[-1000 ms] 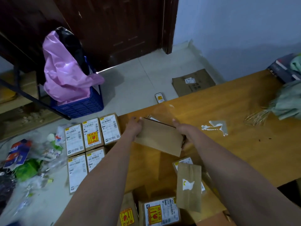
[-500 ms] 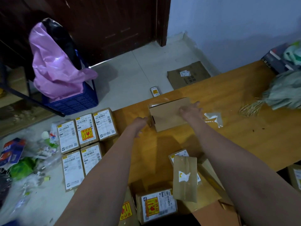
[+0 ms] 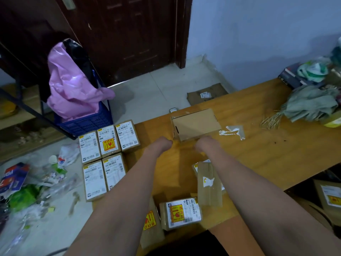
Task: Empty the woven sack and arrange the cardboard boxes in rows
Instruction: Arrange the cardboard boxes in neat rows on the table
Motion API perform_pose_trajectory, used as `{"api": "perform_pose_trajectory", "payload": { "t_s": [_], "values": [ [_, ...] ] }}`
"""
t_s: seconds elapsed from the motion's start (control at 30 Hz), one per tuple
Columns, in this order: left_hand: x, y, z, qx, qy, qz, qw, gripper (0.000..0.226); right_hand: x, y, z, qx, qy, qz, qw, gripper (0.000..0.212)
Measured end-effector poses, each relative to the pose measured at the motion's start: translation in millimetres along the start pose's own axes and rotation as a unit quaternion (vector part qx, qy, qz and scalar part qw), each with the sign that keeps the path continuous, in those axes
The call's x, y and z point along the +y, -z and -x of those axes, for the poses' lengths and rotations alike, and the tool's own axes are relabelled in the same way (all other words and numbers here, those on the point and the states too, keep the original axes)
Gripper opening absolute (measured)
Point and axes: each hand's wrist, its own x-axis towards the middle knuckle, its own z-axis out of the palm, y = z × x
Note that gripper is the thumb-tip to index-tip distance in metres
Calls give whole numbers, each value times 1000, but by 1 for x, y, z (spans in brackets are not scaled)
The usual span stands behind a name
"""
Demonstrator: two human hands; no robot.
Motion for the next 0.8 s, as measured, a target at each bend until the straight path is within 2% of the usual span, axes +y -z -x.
{"api": "perform_pose_trajectory", "payload": {
  "t_s": [0.1, 0.17, 0.2, 0.27, 0.3, 0.37, 0.43, 0.47, 0.53, 0.67, 0.8],
  "values": [
    [-9, -7, 17, -11, -5, -21, 1000, 48, 4, -28, -27, -30, -7, 53, 998, 98],
    [-16, -10, 27, -20, -5, -32, 999, 51, 15, -32, -9, -42, -13, 97, 994, 100],
    [-19, -11, 31, -24, -5, -37, 999, 52, 21, -27, 20, -25, -13, 102, 994, 93],
    [-27, -12, 41, -27, -7, -39, 999, 54, 35, -17, 95, 11, 53, 126, 991, 62],
    [-31, -11, 47, -27, -12, -33, 999, 54, 41, -19, 109, 23, 69, 130, 989, 55],
    [-41, -9, 56, -35, -23, -5, 999, 52, 47, -31, 126, 24, 50, 106, 993, 67],
    [-52, -7, 63, -47, -25, 28, 998, 50, 42, -45, 124, 25, -25, 82, 996, 94],
    [-58, -5, 66, -49, -23, 39, 998, 50, 38, -50, 126, 21, -53, 65, 996, 99],
    [-70, -2, 69, -50, -16, 59, 997, 51, 34, -60, 114, 22, -56, 23, 998, 90],
    [-92, 7, 72, -50, -4, 86, 995, 50, 40, -63, 139, 64, -46, 26, 997, 70],
    [-107, 15, 75, -45, 2, 113, 993, 50, 36, -62, 154, 100, -47, 28, 993, 63]
  ]
}}
